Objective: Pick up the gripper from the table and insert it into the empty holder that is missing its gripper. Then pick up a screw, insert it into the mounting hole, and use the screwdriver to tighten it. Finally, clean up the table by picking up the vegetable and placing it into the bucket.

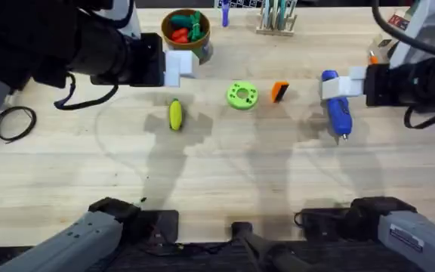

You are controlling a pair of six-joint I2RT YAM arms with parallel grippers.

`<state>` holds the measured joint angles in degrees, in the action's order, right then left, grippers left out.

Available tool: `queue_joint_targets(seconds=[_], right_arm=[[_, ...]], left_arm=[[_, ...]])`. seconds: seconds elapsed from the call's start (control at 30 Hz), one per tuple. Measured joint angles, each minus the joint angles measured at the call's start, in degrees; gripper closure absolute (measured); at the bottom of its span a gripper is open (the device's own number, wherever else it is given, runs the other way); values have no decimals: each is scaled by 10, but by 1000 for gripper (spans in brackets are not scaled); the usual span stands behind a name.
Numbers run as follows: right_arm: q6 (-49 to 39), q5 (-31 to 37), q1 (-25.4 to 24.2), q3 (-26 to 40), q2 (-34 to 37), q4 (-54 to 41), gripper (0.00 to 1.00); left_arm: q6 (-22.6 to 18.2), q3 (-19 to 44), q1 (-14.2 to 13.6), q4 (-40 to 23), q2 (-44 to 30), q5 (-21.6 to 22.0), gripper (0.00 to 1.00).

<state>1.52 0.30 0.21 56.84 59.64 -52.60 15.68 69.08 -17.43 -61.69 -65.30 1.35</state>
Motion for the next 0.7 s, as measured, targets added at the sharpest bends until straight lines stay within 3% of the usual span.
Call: queue_joint_targets(seconds=[0.37,0.53,0.7], right_arm=[[0,0,0,0,0,0,9],[0,0,0,0,0,0,10],[0,0,0,0,0,0,10]], left_arm=[[-34,0,0,7,0,0,15],[-43,0,0,-63,0,1,16],[-47,0,0,-63,0,6,15]])
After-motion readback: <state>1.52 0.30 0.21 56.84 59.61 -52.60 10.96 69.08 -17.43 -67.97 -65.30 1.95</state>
